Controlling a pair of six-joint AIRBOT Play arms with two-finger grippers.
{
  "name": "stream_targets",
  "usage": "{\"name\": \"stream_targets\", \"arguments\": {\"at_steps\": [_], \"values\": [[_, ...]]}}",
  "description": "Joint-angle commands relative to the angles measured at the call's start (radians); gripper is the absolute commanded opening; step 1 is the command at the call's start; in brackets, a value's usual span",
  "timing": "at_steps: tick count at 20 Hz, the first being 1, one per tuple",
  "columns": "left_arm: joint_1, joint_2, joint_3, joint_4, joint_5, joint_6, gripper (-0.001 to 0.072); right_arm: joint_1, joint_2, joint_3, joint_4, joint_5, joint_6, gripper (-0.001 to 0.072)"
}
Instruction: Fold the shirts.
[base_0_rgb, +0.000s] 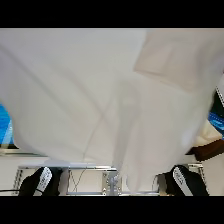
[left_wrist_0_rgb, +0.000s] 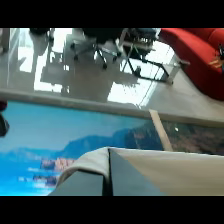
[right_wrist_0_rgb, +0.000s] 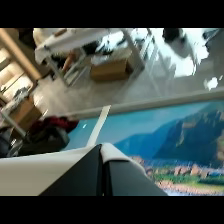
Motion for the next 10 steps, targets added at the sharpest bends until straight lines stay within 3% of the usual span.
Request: {"name": "stream_targets", "arguments": {"at_steps": [1,5,7,10], "values": [[-0.064,-0.09,-0.209,0.059,-0.048,0.011,0.0009,0.095,-0.259,-0.096,0.106,0.042,-0.135,0.0021],[-0.308,-0.254,-0.526,0.284,0.281,0.014,0.0009,0.309,-0.525,-0.178,-0.1,-0.187,-0.149,0.002],[-0.38,-0.402,-0.552,0.414,0.454,-0.105,0.0009,0.36,-0.643,-0.179,-0.096,-0.349,-0.149,0.002],[-0.396,-0.586,-0.507,0.413,0.636,-0.202,0.0009,0.366,-0.755,-0.159,-0.049,-0.498,-0.15,0.002]]}}
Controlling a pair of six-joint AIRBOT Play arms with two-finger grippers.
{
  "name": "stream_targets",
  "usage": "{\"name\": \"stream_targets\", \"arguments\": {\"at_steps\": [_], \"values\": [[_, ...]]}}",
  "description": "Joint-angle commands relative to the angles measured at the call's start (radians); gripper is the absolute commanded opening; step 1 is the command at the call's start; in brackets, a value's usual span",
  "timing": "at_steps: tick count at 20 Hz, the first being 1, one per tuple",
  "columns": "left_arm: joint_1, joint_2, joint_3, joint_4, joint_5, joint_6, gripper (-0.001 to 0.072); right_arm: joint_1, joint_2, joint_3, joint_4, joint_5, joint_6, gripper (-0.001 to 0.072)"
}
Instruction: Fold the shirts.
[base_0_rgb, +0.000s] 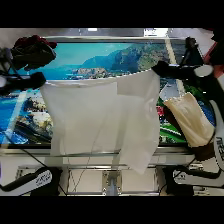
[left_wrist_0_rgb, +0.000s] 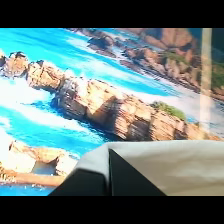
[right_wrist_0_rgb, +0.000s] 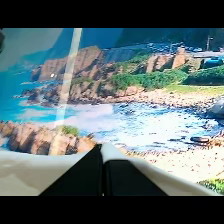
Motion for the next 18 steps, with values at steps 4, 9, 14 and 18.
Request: {"name": "stream_targets", "arguments": {"at_steps": [4,9,14,18], "values": [[-0.05,-0.237,0.149,0.066,0.16,-0.097,0.0009,0.01,-0.147,0.079,-0.002,-0.15,-0.01,0.002],[-0.051,-0.105,0.235,0.073,-0.086,0.023,0.001,0.032,-0.082,0.162,-0.219,0.163,0.027,0.002],[-0.051,0.027,0.056,0.123,-0.195,0.05,0.001,0.113,0.028,0.073,-0.542,0.385,0.154,0.0021],[-0.051,0.035,-0.211,0.123,-0.164,0.04,0.001,0.114,0.03,-0.14,-0.466,0.264,0.156,0.0021]]}}
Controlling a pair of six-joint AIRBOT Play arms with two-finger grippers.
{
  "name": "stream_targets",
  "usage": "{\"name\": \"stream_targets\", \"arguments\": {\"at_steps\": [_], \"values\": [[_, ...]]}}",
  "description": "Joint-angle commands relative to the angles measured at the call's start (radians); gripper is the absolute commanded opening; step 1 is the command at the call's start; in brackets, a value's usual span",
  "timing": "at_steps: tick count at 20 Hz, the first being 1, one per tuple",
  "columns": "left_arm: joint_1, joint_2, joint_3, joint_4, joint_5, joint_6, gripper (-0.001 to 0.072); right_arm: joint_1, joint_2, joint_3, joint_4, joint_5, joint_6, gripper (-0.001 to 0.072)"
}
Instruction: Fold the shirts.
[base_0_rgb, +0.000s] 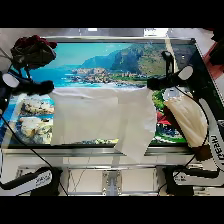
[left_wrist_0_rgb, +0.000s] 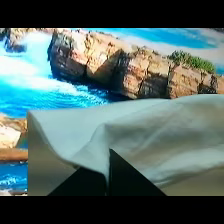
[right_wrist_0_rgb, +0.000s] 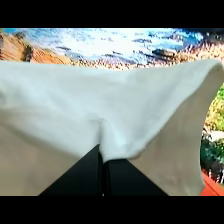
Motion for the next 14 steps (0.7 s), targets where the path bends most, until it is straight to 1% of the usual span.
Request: {"name": "stream_targets", "arguments": {"at_steps": [1,4,7,12,14], "values": [[0.0,0.02,-0.199,0.008,0.019,0.005,0.001,0.01,0.014,-0.165,-0.007,-0.051,0.019,0.0021],[0.0,0.02,-0.254,0.007,0.092,-0.027,0.001,0.01,0.014,-0.261,-0.004,-0.148,0.02,0.0021],[-0.001,0.02,-0.254,0.002,0.151,-0.044,0.001,0.01,0.008,-0.293,0.017,-0.229,0.02,0.002],[-0.001,0.02,-0.254,-0.002,0.158,-0.047,0.0011,0.01,-0.008,-0.293,0.047,-0.268,0.019,0.002],[0.0,0.02,-0.249,-0.006,0.193,-0.047,0.001,0.01,-0.01,-0.291,0.051,-0.301,0.019,0.0021]]}}
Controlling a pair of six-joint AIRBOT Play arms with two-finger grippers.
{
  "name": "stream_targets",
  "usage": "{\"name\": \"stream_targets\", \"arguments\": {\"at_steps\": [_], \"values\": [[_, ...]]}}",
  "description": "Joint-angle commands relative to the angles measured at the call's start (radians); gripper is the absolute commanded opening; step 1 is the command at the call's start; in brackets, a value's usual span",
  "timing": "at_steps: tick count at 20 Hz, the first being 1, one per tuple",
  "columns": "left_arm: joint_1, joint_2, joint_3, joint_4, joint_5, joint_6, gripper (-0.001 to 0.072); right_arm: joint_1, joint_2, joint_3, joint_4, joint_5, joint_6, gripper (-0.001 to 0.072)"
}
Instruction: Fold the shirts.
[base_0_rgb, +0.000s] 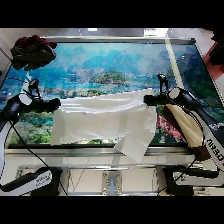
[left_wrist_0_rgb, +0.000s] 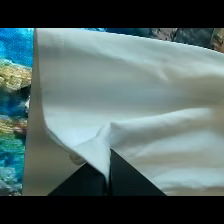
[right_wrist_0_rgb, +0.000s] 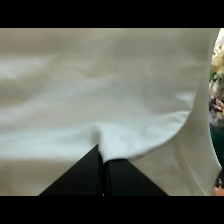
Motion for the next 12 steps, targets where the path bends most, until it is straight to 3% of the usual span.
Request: {"name": "stream_targets", "arguments": {"at_steps": [1,5,12], "values": [[0.0,0.001,0.016,-0.014,0.08,-0.004,0.0011,0.0,-0.006,0.008,0.025,-0.077,-0.001,0.0021],[0.0,0.0,0.127,-0.063,0.216,-0.004,0.001,-0.032,-0.013,0.146,0.029,-0.134,-0.004,0.002],[0.0,-0.002,0.108,-0.062,0.09,-0.003,0.001,-0.027,-0.056,0.154,0.024,-0.062,-0.005,0.002]]}}
